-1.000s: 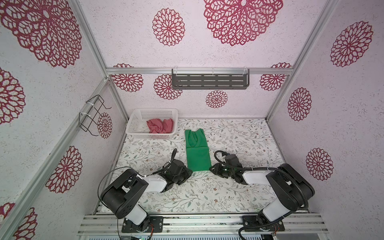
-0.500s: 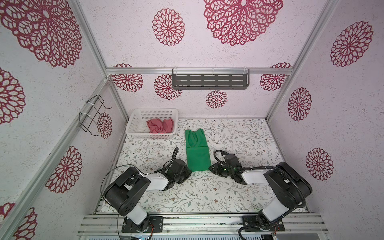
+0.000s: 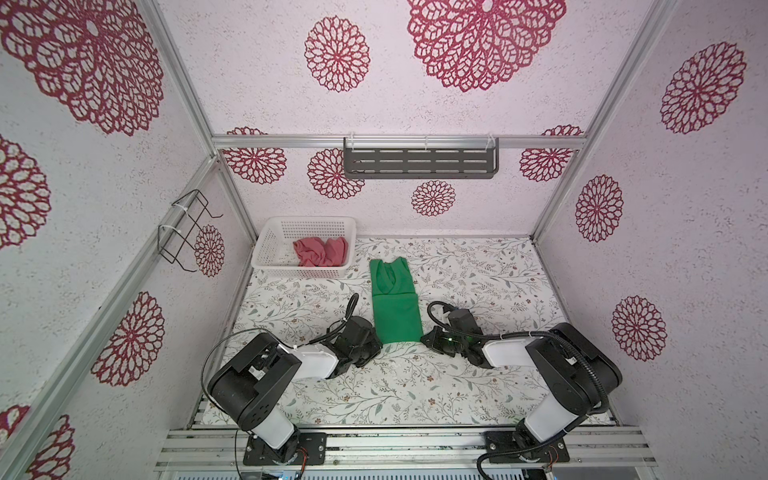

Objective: Fold and stack the tank tops
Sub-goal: 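Lift the near edge and fold it toward the far end with both grippers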

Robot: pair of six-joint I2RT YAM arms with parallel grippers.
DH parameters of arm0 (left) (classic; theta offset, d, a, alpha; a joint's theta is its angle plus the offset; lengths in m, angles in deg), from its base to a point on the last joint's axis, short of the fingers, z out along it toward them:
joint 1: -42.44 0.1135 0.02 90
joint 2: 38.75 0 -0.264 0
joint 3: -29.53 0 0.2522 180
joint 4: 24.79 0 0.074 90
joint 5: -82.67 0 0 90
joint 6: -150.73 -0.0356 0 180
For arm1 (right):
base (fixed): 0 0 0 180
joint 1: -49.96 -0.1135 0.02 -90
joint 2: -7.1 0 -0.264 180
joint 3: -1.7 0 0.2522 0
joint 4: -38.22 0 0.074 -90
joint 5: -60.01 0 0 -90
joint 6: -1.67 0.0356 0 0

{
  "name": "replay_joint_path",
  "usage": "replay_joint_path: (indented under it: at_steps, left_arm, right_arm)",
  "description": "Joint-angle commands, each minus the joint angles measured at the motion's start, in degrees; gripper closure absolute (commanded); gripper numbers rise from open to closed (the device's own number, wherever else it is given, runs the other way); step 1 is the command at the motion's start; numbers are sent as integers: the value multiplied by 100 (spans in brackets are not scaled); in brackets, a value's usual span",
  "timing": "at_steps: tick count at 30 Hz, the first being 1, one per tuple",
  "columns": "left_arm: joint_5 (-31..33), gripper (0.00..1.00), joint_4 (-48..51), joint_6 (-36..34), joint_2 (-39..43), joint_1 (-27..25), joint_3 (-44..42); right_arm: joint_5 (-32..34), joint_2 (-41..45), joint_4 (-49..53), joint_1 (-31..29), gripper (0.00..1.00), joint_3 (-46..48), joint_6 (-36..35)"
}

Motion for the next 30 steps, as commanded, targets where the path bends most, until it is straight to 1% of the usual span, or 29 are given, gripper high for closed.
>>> replay_joint_path:
  at_steps: [1, 8, 11, 15, 23, 27, 30]
  left_arm:
    - [235, 100, 1025, -69, 66, -4, -162]
    - [491, 100, 1906, -158, 839, -306, -240]
    - [673, 100, 2236, -175, 1087, -509, -226]
    - [839, 100, 2520, -18, 1395, -785, -217]
    - [1450, 100, 3883, 137, 2277, -1372, 301]
    - [1620, 100, 4290, 34, 2616, -1424, 633]
    - [1690, 100, 4376, -136, 2742, -1430, 859]
  right_arm:
    - [74, 277, 603, -34, 100, -27, -43]
    - [345, 1197, 1752, -470, 100, 73, -159]
    - [453, 1618, 2069, -659, 100, 228, -62]
    - [559, 2154, 2317, -828, 100, 459, 141]
    - [784, 3317, 3197, -1172, 100, 446, 399]
    - [954, 3749, 3637, -1240, 100, 277, 362]
    - [1080, 3867, 3870, -1240, 100, 32, 193]
